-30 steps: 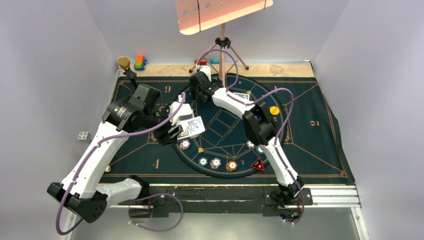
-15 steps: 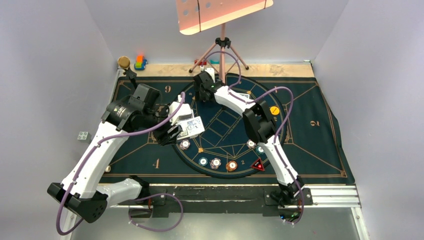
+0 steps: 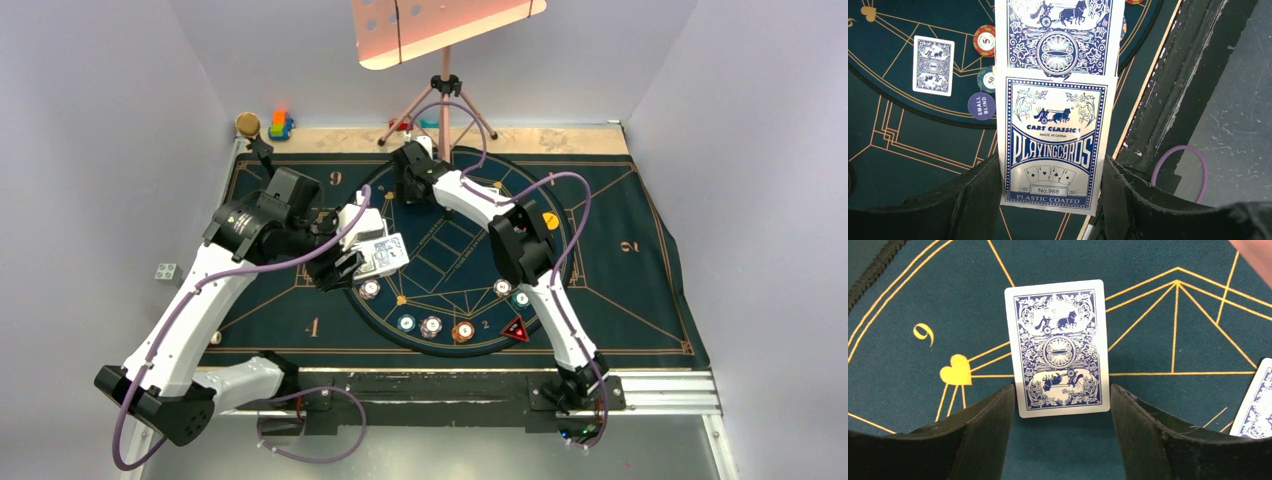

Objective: Distribute texas hold em gaming equipment

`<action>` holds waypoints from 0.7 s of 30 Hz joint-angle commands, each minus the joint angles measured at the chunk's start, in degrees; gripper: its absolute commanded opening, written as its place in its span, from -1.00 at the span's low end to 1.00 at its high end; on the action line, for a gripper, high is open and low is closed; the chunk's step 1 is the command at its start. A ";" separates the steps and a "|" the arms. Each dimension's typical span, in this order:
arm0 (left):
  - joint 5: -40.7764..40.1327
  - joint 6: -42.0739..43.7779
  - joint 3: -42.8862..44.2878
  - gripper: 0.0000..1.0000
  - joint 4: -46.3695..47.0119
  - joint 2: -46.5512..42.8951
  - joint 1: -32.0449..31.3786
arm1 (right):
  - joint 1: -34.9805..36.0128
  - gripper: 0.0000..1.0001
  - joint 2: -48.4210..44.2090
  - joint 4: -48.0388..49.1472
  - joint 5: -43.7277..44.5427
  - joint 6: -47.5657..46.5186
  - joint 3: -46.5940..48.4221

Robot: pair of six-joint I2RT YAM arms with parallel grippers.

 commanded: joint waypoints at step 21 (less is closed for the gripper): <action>0.43 0.86 1.41 -1.00 0.50 -1.55 0.54 | 2.34 -0.15 -12.80 2.58 -0.65 1.07 -14.91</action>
